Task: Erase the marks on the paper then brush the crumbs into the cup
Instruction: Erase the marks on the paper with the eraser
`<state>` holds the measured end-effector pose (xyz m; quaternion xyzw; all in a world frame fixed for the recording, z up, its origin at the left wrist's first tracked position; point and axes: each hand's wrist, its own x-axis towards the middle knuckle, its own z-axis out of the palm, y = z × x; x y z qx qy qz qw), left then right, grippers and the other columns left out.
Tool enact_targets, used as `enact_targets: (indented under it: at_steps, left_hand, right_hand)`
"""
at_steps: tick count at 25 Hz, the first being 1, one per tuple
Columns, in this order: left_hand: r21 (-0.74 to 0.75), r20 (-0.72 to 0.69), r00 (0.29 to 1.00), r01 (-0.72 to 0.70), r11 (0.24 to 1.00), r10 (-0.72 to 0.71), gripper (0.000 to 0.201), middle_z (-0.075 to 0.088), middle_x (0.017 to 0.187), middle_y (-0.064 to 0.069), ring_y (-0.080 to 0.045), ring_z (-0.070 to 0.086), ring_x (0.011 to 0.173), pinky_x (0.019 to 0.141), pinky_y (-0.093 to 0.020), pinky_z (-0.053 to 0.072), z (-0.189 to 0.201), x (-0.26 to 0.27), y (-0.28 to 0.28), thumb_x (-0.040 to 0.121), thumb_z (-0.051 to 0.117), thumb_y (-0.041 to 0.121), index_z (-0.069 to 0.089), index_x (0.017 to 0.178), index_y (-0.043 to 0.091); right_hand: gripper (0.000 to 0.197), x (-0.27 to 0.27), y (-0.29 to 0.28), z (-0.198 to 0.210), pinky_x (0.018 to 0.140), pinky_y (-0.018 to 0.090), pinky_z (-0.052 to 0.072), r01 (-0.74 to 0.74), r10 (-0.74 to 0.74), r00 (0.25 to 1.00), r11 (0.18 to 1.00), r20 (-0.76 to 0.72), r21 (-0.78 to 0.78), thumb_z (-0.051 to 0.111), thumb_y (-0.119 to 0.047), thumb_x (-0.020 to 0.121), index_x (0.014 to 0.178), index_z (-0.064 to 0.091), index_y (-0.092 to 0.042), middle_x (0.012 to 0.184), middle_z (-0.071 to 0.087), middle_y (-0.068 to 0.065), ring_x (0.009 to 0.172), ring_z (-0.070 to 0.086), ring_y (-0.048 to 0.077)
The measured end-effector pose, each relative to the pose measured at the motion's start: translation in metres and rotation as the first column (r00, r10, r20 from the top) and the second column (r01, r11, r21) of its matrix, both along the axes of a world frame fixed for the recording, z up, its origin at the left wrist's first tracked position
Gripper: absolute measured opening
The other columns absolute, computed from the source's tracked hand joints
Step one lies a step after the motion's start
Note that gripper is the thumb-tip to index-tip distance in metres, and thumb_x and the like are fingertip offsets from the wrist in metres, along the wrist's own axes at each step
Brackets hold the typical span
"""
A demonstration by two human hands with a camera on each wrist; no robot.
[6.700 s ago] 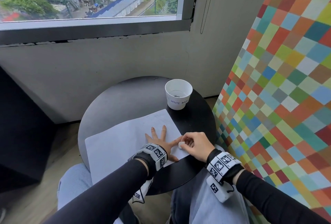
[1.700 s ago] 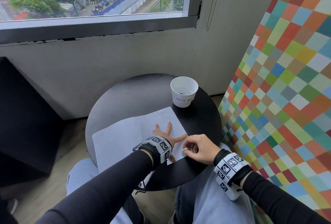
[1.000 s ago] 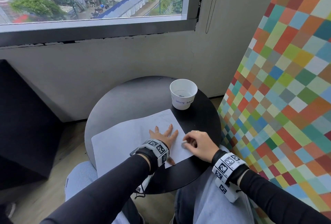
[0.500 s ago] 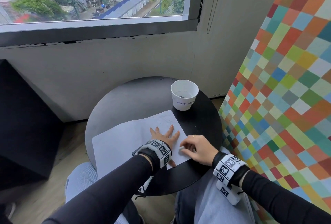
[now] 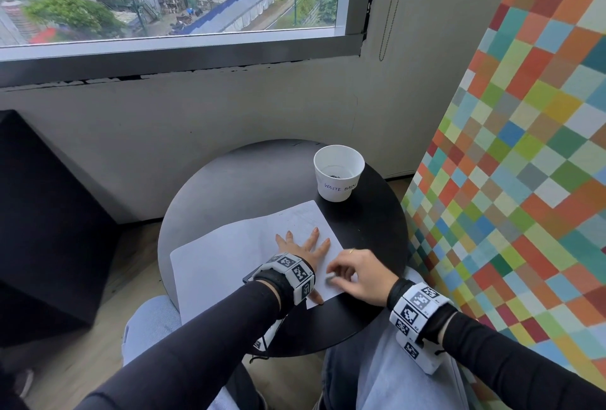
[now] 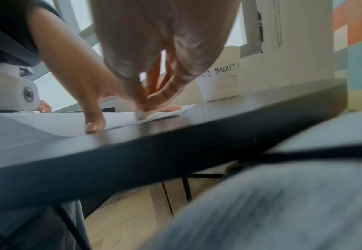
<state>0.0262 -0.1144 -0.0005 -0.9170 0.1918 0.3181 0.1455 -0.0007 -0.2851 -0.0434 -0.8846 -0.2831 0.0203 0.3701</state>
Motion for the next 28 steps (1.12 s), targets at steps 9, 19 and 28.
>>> enact_targets:
  at_steps: [9, 19, 28]
  left_hand:
    - [-0.012, -0.004, 1.0, 0.005, 1.0, -0.005, 0.13, -0.027, 0.162, 0.002, -0.055, 0.0, 0.145, 0.114, -0.069, 0.01, 0.002, 0.0, 0.0, 0.072, 0.074, 0.066, -0.02, 0.154, 0.031]
    - [-0.057, -0.034, 0.999, 0.029, 0.998, -0.031, 0.13, -0.027, 0.162, 0.002, -0.055, -0.005, 0.145, 0.113, -0.071, 0.004, -0.001, 0.002, 0.007, 0.073, 0.075, 0.064, -0.021, 0.154, 0.03]
    - [-0.026, -0.022, 0.95, 0.311, 0.95, -0.312, 0.13, -0.024, 0.162, 0.008, -0.048, -0.004, 0.148, 0.107, -0.075, -0.004, 0.004, 0.01, 0.029, 0.07, 0.08, 0.058, -0.017, 0.154, 0.037]
  right_hand:
    - [0.01, -0.002, 0.002, -0.003, 0.065, 0.01, 0.043, -0.025, 0.025, 1.0, 1.0, -0.001, -0.02, 0.072, -0.022, 0.081, 0.085, 0.071, -0.013, 0.075, 0.061, -0.006, 0.063, 0.055, 0.0]
    - [0.011, 0.011, -0.022, 0.003, 0.062, 0.017, 0.046, 0.404, -0.411, 0.91, 0.909, 0.056, 0.099, 0.066, -0.023, 0.089, 0.083, 0.062, -0.015, 0.073, 0.059, -0.009, 0.065, 0.056, 0.007]
    - [0.01, -0.002, -0.02, 0.001, 0.063, 0.016, 0.042, 0.135, -0.136, 0.991, 0.99, -0.01, -0.04, 0.066, -0.029, 0.085, 0.083, 0.063, -0.021, 0.072, 0.059, -0.007, 0.063, 0.053, 0.012]
